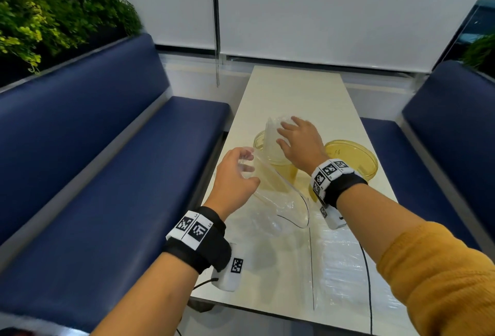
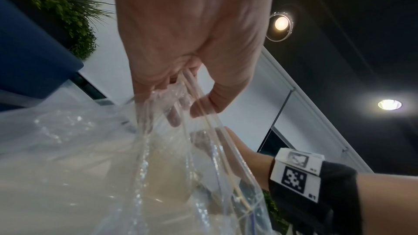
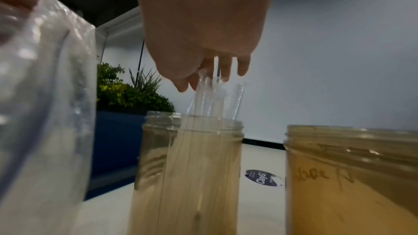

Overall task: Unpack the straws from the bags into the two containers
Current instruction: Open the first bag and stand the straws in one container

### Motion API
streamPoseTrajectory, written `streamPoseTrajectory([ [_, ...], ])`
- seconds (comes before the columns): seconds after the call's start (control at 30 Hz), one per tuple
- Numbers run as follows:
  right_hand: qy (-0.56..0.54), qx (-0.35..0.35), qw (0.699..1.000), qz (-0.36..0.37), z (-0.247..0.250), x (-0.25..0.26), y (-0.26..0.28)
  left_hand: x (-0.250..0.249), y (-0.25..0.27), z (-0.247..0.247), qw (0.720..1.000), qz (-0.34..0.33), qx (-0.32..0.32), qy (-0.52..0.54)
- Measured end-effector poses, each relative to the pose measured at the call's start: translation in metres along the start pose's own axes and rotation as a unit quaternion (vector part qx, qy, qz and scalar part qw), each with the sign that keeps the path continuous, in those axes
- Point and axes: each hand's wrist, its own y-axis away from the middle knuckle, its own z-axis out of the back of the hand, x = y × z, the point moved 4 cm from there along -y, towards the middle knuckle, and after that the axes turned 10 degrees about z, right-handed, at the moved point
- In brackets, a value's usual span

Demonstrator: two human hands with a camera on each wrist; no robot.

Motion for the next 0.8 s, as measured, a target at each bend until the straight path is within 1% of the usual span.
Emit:
streamPoseTrajectory([
  [0.03,-0.012,-0.006,1.000,-0.016,0.002,-0.002,0.004,-0.001,0.000,-0.001,1.000,-0.001,0.002,0.000],
  [0.07,-0.032,-0.028,0.999,-0.028,0.009,-0.002,0.007,-0.002,0.000,-0.002,1.000,-0.002,0.004,-0.001],
  [0.17,-0.075,-0.144,0.986,-0.028,0.047,0.004,0.016,-0.006,-0.001,-0.007,1.000,-0.006,0.018,-0.012],
  [0.2,-0.103,-0.131,0.986,-0.025,0.061,0.009,0.018,-0.008,-0.002,-0.009,1.000,-0.008,0.023,-0.016],
  [0.23,-0.158,-0.065,0.985,-0.022,0.069,0.014,0.020,-0.009,-0.002,-0.011,0.999,-0.009,0.027,-0.019],
  [0.27,-0.215,0.042,0.976,-0.019,0.072,0.023,0.024,-0.012,-0.003,-0.014,0.999,-0.011,0.032,-0.020],
  [0.3,-0.256,0.160,0.953,-0.017,0.070,0.035,0.031,-0.013,-0.004,-0.018,0.999,-0.012,0.037,-0.020],
  [0.33,-0.272,0.251,0.929,-0.009,0.065,0.045,0.039,-0.014,-0.004,-0.021,0.999,-0.012,0.043,-0.021],
  [0.37,-0.254,0.297,0.921,0.003,0.058,0.053,0.045,-0.015,-0.003,-0.024,0.998,-0.011,0.050,-0.022],
  [0.4,-0.208,0.309,0.928,0.014,0.052,0.059,0.049,-0.015,-0.003,-0.027,0.998,-0.012,0.056,-0.025],
  [0.47,-0.090,0.289,0.953,0.026,0.037,0.066,0.056,-0.013,0.000,-0.031,0.996,-0.016,0.070,-0.043],
  [0.5,-0.049,0.279,0.959,0.018,0.031,0.065,0.060,-0.012,0.001,-0.033,0.995,-0.020,0.079,-0.054],
  [0.57,-0.004,0.302,0.953,0.003,0.018,0.063,0.068,-0.011,0.005,-0.034,0.994,-0.030,0.087,-0.063],
  [0.63,-0.003,0.348,0.938,-0.011,0.006,0.060,0.077,-0.009,0.009,-0.036,0.993,-0.036,0.092,-0.057],
  [0.8,-0.047,0.391,0.919,-0.016,-0.005,0.062,0.084,-0.010,0.016,-0.041,0.991,-0.044,0.120,-0.045],
])
